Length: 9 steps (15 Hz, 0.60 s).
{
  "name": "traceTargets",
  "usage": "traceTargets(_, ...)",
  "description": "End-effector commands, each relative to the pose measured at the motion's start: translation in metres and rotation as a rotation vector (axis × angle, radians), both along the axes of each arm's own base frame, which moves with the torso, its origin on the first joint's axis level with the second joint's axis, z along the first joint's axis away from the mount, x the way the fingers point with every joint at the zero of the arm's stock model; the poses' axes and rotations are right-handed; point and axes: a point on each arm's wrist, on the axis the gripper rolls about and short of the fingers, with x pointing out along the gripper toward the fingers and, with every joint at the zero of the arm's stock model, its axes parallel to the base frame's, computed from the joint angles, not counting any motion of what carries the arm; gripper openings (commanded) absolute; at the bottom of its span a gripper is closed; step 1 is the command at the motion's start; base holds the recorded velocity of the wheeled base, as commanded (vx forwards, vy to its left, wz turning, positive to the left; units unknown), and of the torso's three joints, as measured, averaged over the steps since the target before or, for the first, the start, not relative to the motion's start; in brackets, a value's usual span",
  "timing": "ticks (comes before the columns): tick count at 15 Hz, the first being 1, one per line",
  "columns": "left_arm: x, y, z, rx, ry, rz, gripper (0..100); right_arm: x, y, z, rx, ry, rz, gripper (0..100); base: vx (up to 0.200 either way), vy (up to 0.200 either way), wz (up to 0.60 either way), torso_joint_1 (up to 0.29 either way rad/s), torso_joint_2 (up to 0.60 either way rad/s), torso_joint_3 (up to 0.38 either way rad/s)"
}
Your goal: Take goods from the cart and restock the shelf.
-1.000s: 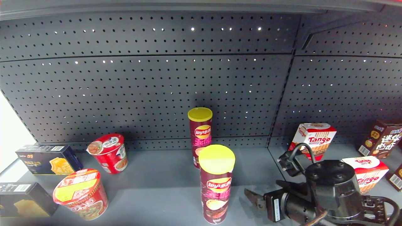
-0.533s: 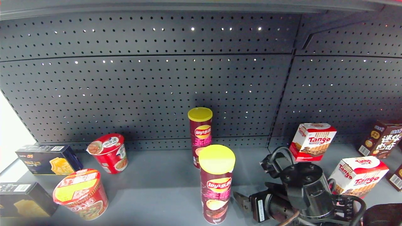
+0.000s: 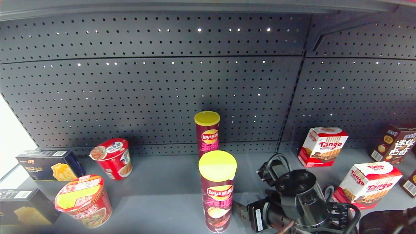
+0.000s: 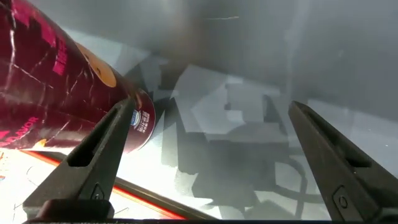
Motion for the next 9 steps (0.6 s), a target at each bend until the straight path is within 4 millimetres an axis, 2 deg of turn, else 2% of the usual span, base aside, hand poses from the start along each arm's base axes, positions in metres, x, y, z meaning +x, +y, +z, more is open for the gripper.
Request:
traceTargets(1,0.0001,0.0000,0.0000,-0.001,0.002,0.000,100,-0.0007,0.0030,-0.0012,-0.002,0.002,0.008,100,0.000,0.000,0.00,0.000,0.00,0.000)
traceTargets(9,0.0001,0.0000,0.0000,-0.001,0.002,0.000,100,-0.0020,0.0049,-0.0034,0.006,-0.002,0.013,100,0.000,0.000,0.00,0.000,0.00,0.000)
